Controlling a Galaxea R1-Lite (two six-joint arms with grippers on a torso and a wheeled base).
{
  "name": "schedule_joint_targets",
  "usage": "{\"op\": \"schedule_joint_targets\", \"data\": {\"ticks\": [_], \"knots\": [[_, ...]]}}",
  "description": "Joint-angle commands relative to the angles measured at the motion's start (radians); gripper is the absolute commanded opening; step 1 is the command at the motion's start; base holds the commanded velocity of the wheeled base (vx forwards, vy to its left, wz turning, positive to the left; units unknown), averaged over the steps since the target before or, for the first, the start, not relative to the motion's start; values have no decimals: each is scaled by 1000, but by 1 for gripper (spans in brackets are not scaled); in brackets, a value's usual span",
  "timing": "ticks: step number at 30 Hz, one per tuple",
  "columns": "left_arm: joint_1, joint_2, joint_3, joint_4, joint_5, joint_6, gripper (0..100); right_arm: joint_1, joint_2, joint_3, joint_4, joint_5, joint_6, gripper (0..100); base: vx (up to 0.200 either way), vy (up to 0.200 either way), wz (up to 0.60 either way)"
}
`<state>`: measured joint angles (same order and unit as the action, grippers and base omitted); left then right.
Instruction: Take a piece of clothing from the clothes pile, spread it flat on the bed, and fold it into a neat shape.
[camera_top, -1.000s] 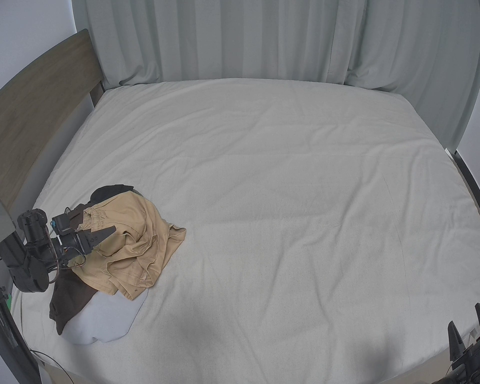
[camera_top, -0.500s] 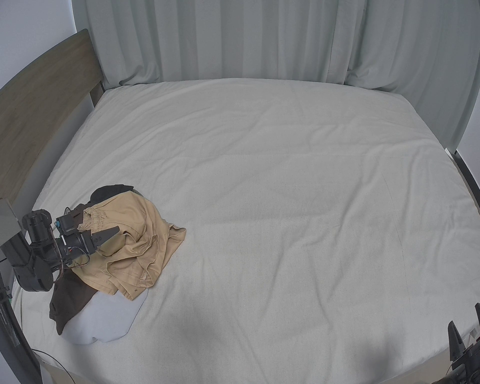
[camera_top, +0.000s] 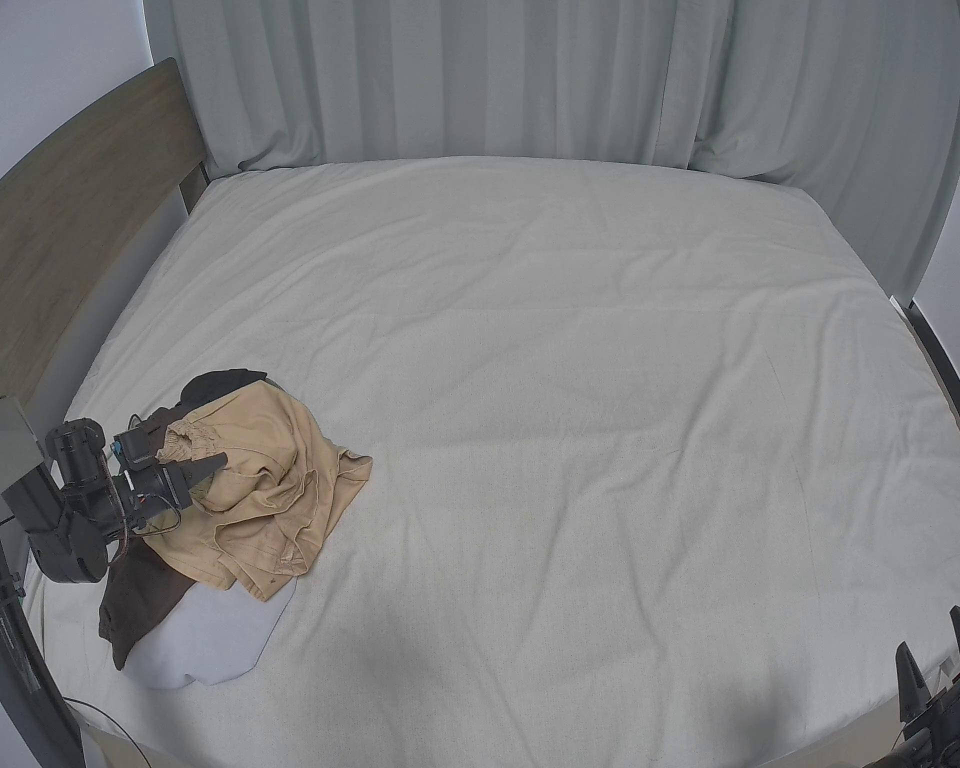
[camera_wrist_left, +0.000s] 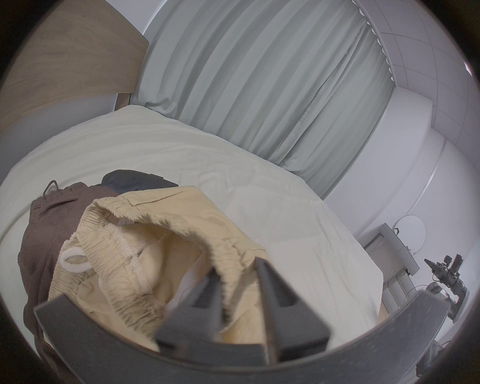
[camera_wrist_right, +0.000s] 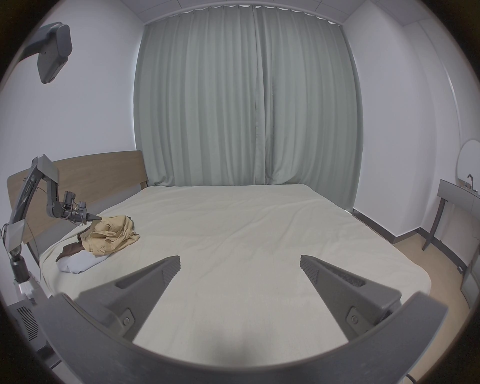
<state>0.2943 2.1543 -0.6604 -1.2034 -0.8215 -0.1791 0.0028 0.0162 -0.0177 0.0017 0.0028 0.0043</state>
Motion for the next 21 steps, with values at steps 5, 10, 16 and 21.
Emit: {"op": "schedule_joint_targets", "data": {"ticks": [5,10,16,21], "knots": [[-10,-4,10,-18,-7,0,0,0,-12,18,0,0,0,100,0,0,0],[-14,-19,24,-25,-13,-2,0,0,-12,18,0,0,0,100,0,0,0],[-23,-108,71,-25,-21,-14,0,0,-12,18,0,0,0,100,0,0,0],[-37,-172,110,-25,-39,-29,0,0,-12,18,0,0,0,100,0,0,0]]}}
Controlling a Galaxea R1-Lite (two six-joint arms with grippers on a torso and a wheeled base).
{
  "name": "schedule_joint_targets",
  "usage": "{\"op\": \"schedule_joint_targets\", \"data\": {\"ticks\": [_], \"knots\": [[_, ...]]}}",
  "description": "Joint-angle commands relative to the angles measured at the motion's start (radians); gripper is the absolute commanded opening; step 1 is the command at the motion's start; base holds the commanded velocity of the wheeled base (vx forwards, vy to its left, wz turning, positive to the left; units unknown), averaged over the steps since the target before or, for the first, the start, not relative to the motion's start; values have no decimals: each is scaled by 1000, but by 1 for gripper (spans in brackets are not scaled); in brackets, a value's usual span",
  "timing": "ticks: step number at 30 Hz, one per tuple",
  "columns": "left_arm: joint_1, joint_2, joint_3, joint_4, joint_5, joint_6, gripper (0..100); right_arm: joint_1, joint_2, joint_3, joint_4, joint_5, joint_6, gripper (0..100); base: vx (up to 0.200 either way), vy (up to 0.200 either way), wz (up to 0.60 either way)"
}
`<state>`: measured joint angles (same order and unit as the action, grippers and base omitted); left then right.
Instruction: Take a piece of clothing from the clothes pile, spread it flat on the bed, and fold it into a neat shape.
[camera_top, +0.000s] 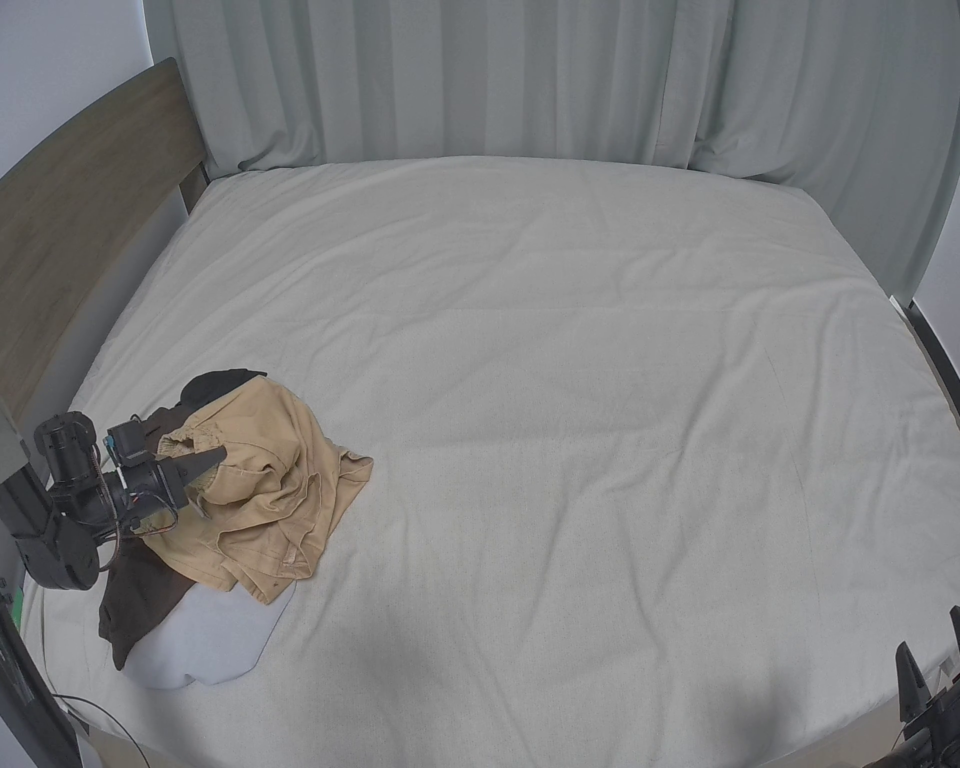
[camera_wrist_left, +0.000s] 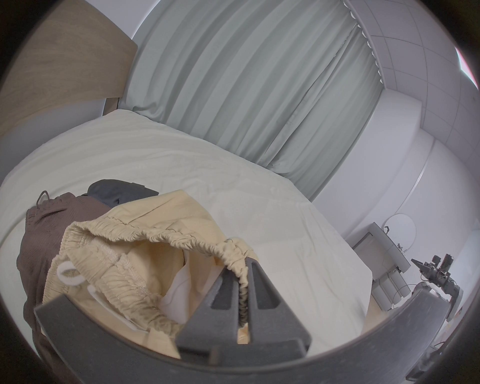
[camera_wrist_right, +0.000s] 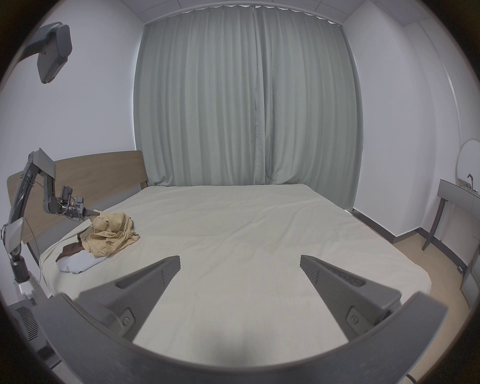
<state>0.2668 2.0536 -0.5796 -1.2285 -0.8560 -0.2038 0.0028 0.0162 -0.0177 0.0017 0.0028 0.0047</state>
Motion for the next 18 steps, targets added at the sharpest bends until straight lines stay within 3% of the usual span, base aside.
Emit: {"op": "schedule_joint_targets", "data": {"ticks": [1,18], "knots": [[-20,-99,50,0,-6,-8,0,0,-12,18,0,0,0,100,0,0,0],[-189,-362,187,1,34,-120,0,0,-12,18,0,0,0,100,0,0,0]]}}
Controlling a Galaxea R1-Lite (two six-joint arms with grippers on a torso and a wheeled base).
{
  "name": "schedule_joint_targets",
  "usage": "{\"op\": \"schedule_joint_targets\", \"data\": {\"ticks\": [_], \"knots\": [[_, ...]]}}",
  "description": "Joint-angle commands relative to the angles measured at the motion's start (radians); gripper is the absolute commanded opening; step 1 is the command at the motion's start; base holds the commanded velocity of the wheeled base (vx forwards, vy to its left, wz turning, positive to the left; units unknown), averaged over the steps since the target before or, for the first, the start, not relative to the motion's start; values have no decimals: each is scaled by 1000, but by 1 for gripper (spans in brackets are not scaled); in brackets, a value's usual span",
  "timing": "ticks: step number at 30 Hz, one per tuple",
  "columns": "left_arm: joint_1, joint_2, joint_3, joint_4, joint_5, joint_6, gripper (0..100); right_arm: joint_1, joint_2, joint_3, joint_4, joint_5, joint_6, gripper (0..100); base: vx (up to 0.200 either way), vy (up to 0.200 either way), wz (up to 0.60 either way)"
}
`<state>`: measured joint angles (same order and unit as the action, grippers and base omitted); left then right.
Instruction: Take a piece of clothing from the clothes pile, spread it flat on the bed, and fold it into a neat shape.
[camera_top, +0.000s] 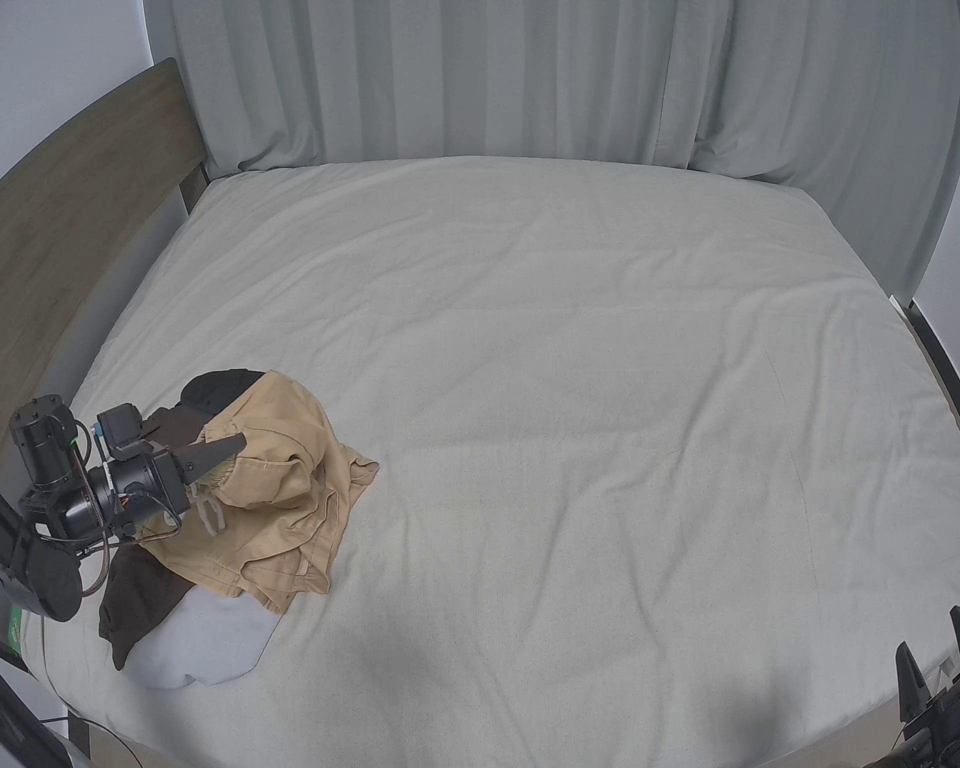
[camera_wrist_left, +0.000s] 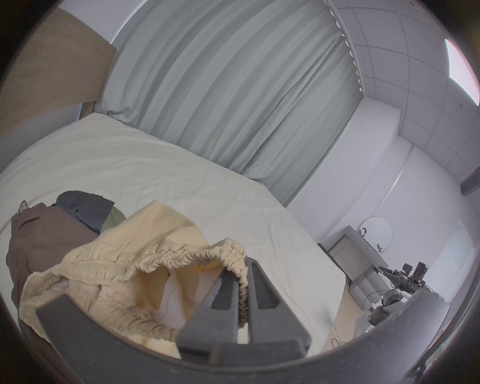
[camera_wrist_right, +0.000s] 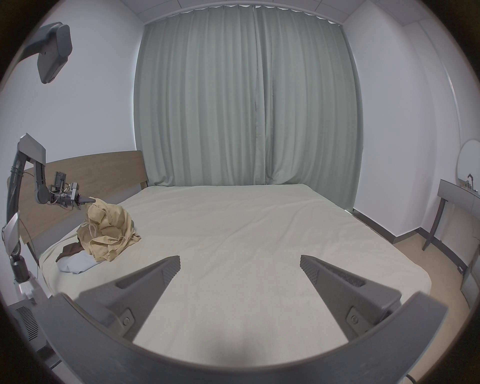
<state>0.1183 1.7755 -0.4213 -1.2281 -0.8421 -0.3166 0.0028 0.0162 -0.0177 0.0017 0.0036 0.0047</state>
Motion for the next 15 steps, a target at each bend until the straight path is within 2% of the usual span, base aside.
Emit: {"op": "schedule_joint_targets", "data": {"ticks": [1,3,10,15], "knots": [[-42,-85,29,-1,21,-7,0,0,-12,18,0,-1,0,100,0,0,0],[-85,-130,42,1,69,-9,0,0,-12,18,0,-1,1,100,0,0,0],[-134,-179,87,4,90,-7,0,-1,-12,18,0,-2,3,100,0,0,0],[-172,-185,108,-5,164,-1,0,-1,-12,18,0,-2,1,100,0,0,0]]}}
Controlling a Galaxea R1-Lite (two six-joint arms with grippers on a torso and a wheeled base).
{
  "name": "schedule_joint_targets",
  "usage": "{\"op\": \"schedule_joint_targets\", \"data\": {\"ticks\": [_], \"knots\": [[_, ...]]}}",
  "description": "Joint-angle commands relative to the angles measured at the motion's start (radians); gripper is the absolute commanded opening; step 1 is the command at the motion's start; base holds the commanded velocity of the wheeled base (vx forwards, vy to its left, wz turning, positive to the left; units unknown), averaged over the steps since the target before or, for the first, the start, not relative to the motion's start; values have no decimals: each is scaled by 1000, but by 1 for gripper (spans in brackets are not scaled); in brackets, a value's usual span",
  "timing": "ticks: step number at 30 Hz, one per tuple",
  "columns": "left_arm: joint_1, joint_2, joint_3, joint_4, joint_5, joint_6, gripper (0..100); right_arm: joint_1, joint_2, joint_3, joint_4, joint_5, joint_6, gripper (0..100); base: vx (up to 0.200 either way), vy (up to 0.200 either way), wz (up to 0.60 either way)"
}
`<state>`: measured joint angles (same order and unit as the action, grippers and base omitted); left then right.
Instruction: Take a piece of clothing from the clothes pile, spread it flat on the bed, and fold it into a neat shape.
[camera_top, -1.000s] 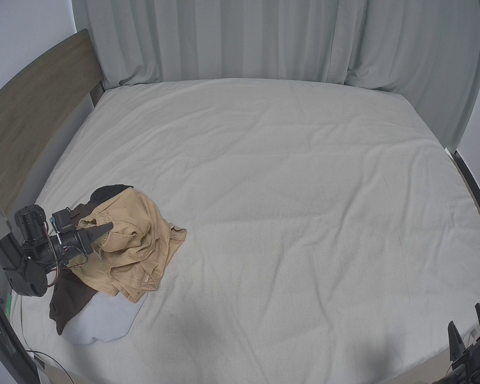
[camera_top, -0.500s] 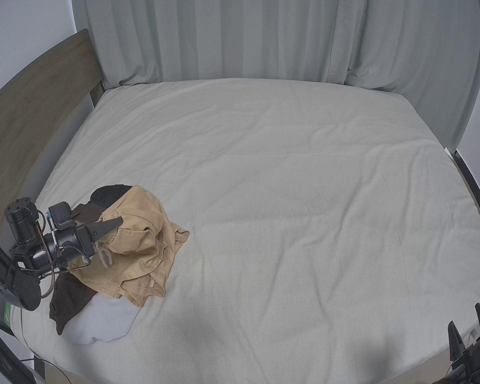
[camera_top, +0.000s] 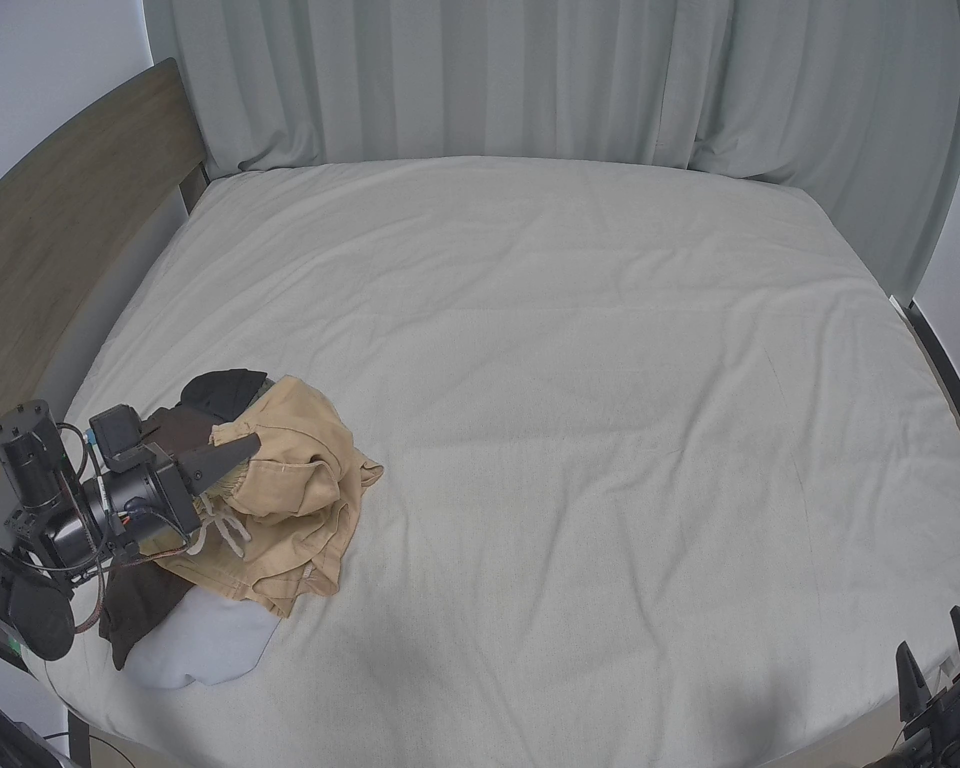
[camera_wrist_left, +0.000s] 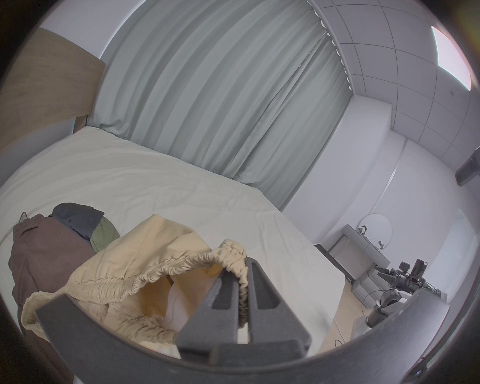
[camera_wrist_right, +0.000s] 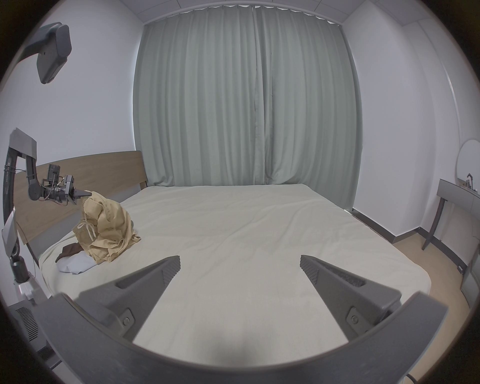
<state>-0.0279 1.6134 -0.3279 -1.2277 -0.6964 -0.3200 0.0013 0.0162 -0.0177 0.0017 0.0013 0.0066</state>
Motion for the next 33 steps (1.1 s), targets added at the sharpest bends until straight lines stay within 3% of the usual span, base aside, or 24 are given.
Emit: {"op": "schedule_joint_targets", "data": {"ticks": [1,7,9,13,14,15,18,20,29,33], "knots": [[-27,-23,16,-10,28,2,0,0,-12,18,0,0,0,100,0,0,0],[-30,-26,18,-36,37,-2,0,0,-12,18,0,0,1,100,0,0,0],[-46,-49,24,-30,80,-17,0,0,-12,18,1,0,1,100,0,0,0],[-119,-89,35,-30,222,-128,0,0,-12,18,0,0,1,100,0,0,0],[-119,-89,35,-30,222,-128,0,0,-12,18,0,0,1,100,0,0,0],[-170,-112,35,-29,304,-208,0,0,-12,18,0,-1,1,100,0,0,0],[-244,-139,35,-26,406,-280,0,0,-12,18,0,-1,1,100,0,0,0],[-265,-144,36,-27,437,-292,0,0,-12,18,0,-1,1,100,0,0,0],[-454,-171,-2,-39,811,-432,0,0,-12,18,0,-1,1,100,0,0,0],[-495,-198,-5,-41,876,-465,0,0,-12,18,0,-1,1,100,0,0,0]]}}
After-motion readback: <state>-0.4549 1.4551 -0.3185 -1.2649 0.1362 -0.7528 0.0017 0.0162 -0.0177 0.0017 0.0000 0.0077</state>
